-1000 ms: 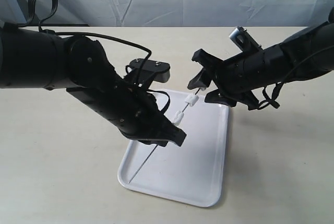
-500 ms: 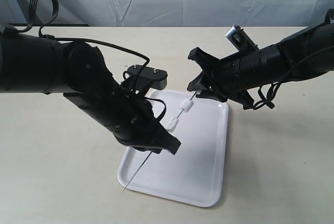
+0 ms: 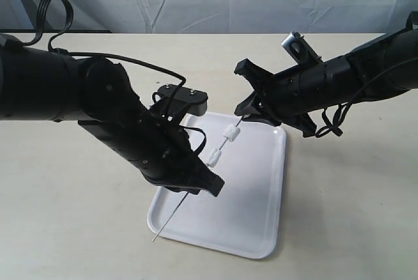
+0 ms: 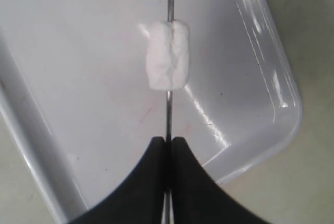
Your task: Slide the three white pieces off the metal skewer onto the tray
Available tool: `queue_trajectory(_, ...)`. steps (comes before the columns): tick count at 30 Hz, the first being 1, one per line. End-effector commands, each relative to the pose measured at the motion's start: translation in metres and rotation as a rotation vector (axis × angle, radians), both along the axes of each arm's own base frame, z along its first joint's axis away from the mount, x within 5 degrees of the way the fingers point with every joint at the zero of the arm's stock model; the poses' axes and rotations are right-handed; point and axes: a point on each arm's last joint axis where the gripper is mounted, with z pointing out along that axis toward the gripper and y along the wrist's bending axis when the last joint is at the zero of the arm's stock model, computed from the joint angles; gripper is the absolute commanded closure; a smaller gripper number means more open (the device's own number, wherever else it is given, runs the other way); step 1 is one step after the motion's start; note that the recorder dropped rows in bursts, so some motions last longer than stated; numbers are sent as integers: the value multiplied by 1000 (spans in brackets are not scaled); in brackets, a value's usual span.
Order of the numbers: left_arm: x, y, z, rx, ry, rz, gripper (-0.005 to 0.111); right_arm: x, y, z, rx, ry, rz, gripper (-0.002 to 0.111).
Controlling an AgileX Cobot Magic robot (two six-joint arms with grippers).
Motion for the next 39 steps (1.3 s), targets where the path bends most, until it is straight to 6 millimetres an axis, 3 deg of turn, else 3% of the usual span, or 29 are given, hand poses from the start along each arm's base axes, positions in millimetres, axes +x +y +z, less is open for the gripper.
queue_trajectory(1,-5,1,-1,16,27,-19,107,1,-3,-2,-26,-17,-11,109)
queue_trajectory(9,-7,2,-1,23,42,-27,107,3,-5,-2,-46,-29,-33,109)
queue_trajectory(21,-18,14,-18,49,58,-5,107,5,-7,-3,-71,-45,-60,109)
queue_trajectory(33,-46,18,-13,33,50,-45,107,9,-11,-4,-102,-66,-109,109)
queue_trajectory(39,-50,20,-16,33,63,-34,107,9,-11,-4,-103,-66,-111,109)
